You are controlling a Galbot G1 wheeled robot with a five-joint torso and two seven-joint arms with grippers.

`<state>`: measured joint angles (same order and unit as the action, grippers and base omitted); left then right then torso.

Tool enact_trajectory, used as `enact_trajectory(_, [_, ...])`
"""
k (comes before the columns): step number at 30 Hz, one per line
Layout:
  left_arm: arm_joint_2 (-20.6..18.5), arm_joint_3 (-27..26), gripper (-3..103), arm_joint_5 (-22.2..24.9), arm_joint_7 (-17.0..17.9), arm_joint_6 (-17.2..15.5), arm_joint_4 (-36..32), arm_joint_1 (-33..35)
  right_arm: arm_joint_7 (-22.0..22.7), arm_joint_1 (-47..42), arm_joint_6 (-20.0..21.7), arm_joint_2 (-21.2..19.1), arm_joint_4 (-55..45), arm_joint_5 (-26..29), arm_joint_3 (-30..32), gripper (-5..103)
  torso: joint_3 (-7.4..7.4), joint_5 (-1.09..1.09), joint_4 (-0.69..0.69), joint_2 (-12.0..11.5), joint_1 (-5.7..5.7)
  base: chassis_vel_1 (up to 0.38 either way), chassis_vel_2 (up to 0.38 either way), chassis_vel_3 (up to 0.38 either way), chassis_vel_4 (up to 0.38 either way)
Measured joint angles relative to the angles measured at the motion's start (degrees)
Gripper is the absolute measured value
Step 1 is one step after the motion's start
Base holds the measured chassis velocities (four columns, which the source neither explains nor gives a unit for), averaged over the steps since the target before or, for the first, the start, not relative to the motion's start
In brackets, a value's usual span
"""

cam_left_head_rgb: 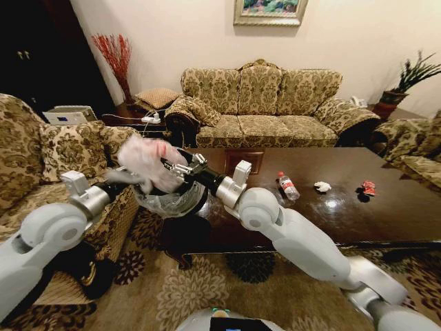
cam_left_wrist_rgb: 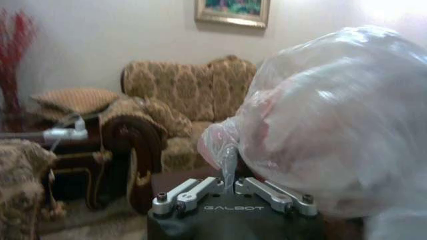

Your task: Move to the front of the table and place the trash on the table into the trash bin.

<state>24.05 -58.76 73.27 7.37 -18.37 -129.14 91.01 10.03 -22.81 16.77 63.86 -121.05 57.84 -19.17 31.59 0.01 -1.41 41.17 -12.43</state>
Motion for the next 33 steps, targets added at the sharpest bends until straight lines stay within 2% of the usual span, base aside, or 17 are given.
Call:
enact_trajectory(1, [0.0, 0.0, 3, 0.0, 0.0, 0.0, 0.0, 0.0, 0.0, 0.0, 0.0, 0.0, 0.0, 0.0, 0.0, 83, 0.0, 0.0, 0.0, 0.0, 0.0, 0.0, 0.0, 0.0, 0.0])
enact_trajectory(4, [-1.1, -1.2, 3, 0.0, -0.1, -1.0, -0.1, 1.5, -0.4, -0.6, -1.0, 0.0, -0.1, 0.0, 1.1, 98, 0.0, 0.01, 0.0, 0.0, 0.0, 0.0, 0.0, 0.0, 0.0])
enact_trajectory(8, [-1.6, -1.7, 3, -0.4, 0.2, -2.9, 0.1, 2.1, -0.6, -1.0, -1.6, -0.1, -0.7, 0.2, 2.2, 100, 0.0, 0.0, 0.0, 0.0, 0.0, 0.0, 0.0, 0.0, 0.0])
enact_trajectory(11, [-2.3, -2.0, 3, -1.0, 2.8, -6.8, 1.0, 2.5, -0.7, -2.0, -1.8, -1.1, -2.2, 1.2, 4.8, 100, 0.0, 0.0, -0.01, 0.0, 0.0, 0.0, 0.0, 0.0, 0.0])
enact_trajectory(14, [-2.6, -2.1, 3, -1.0, 3.5, -7.6, 1.0, 2.4, -0.9, -3.1, -1.7, -1.8, -3.0, 1.5, 6.2, 100, 0.0, -0.01, -0.01, 0.0, 0.0, 0.0, 0.0, 0.0, 0.0])
enact_trajectory(20, [-3.2, -2.2, 3, 1.2, 4.1, -7.0, 0.9, -0.9, -1.6, -5.8, -1.8, -2.9, -4.0, 1.4, 7.7, 100, 0.0, 0.0, 0.01, 0.0, 0.0, 0.0, 0.0, 0.0, 0.0])
enact_trajectory(25, [-3.7, -2.8, 3, 2.5, 4.3, -6.8, 1.2, -2.2, -1.3, -8.6, -1.9, -3.5, -5.4, 1.6, 11.3, 100, 0.0, 0.0, -0.01, 0.0, 0.0, 0.0, 0.0, 0.0, 0.0])
enact_trajectory(28, [-3.5, -2.8, 3, 2.5, 4.3, -6.8, 0.3, -1.7, 0.0, -11.2, -2.9, -5.1, -6.8, 1.4, 13.9, 100, 0.0, -0.01, -0.02, 0.0, 0.0, 0.0, 0.0, 0.0, 0.0])
enact_trajectory(32, [-3.5, -2.3, 3, 2.1, 3.9, -7.8, -1.1, -1.4, 1.5, -21.1, -5.8, -10.9, -10.4, -3.4, 20.5, 100, 0.0, 0.02, 0.0, 0.0, 0.0, 0.0, 0.0, 0.0, 0.0])
enact_trajectory(33, [-3.5, -2.3, 3, 2.1, 3.9, -7.8, -1.1, -1.4, 1.5, -21.1, -5.8, -10.9, -10.4, -3.4, 20.5, 100, 0.0, 0.02, 0.0, 0.0, 0.0, 0.0, 0.0, 0.0, 0.0])
